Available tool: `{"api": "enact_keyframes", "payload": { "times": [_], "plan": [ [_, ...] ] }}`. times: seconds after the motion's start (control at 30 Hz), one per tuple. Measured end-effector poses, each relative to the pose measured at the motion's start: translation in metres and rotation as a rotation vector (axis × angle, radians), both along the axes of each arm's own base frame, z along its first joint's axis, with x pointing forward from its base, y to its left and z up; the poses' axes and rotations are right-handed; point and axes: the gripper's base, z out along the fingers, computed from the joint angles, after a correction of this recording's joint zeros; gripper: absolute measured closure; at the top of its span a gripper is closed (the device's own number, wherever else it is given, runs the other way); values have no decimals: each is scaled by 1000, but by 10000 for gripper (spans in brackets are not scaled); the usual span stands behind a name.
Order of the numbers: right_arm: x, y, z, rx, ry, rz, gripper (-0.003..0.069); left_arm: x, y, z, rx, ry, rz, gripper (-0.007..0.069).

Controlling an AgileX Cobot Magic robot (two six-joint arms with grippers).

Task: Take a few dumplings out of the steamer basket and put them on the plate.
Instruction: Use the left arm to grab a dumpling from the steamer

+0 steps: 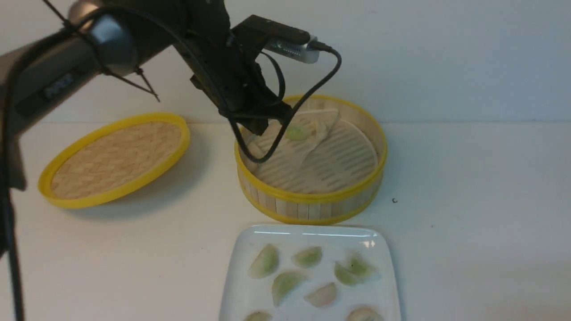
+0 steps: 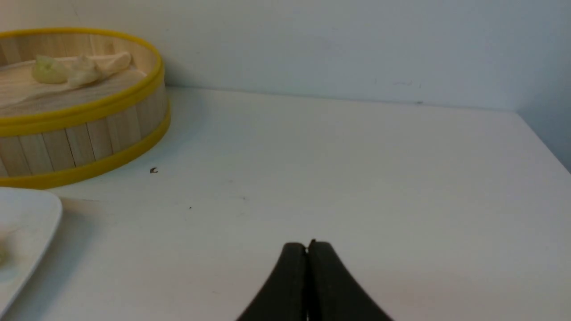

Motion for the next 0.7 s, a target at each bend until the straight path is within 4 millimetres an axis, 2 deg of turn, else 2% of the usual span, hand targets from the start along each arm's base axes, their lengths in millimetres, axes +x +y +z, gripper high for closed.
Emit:
{"api": "enact_keyframes", "payload": {
  "times": [0.07, 0.17, 0.47, 0.53, 0.7],
  "plan": [
    [0, 0, 0, 0, 0, 0, 673, 9, -3, -9, 15, -2, 2, 610],
    [0, 0, 0, 0, 0, 0, 673, 27, -6, -27, 61, -13, 10, 550],
    [0, 0, 0, 0, 0, 0, 673, 62, -13, -84, 125, -92, 23, 293],
    [0, 0, 0, 0, 0, 0, 673, 65, -14, -93, 131, -102, 15, 265],
    [0, 0, 0, 0, 0, 0, 673, 69, -13, -103, 174, -117, 0, 249]
  ]
}}
